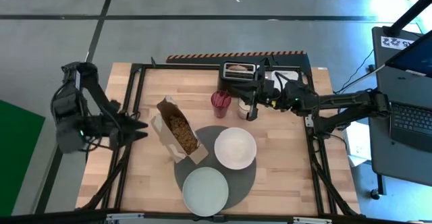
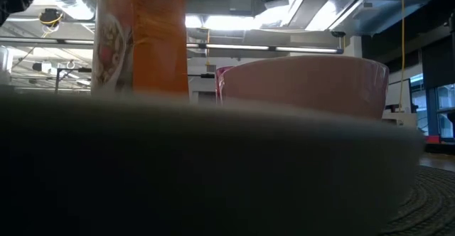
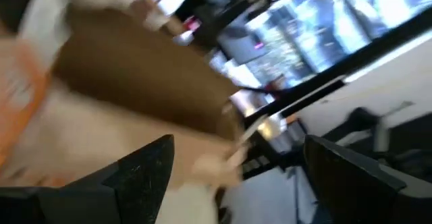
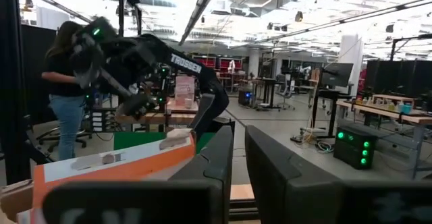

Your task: Arrange a breakfast setting

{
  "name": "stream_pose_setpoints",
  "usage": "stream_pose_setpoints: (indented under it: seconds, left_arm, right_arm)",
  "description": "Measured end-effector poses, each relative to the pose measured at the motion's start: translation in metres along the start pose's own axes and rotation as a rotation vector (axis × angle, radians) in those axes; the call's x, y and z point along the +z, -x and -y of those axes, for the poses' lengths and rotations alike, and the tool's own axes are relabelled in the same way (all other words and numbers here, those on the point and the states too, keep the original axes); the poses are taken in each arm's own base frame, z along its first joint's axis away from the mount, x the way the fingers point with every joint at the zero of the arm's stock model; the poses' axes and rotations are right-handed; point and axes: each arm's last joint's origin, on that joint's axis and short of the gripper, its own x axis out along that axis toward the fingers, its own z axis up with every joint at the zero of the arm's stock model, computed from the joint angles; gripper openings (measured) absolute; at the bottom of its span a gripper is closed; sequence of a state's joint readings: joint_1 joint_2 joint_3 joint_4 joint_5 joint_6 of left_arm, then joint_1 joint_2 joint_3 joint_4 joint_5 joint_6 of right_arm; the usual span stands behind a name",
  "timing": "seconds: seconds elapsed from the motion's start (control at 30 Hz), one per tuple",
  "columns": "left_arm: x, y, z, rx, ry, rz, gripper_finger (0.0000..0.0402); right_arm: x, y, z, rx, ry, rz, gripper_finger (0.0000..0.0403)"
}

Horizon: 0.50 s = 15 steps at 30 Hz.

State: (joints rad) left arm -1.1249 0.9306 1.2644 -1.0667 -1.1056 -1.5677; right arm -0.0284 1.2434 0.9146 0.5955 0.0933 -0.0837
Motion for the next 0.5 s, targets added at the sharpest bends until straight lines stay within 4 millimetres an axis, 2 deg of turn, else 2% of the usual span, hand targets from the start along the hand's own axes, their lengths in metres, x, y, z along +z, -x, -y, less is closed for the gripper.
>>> stream_pose_setpoints:
  seconds: [0.13,0.23,0.33,0.5]
  left_arm:
    - [-0.021,0.000,-0.013,0.129,0.011,-0.126,0.0324]
    - [-0.048,-0.006,-0.018,0.232,-0.020,-0.188,0.0324]
    - [-0.079,-0.014,-0.028,0.314,-0.044,-0.216,0.0324]
    - [-0.110,-0.022,-0.052,0.355,-0.092,-0.176,0.0324]
  right_arm:
    - [0.000,0.000,0.000,0.000,0.000,0.001,0.0046]
    - [0.000,0.000,0.000,0.001,-0.004,0.001,0.0046]
    - [-0.001,0.000,-0.001,0.022,-0.006,-0.014,0.0046]
    - [-0.005,0.000,-0.002,0.032,-0.049,-0.049,0.0046]
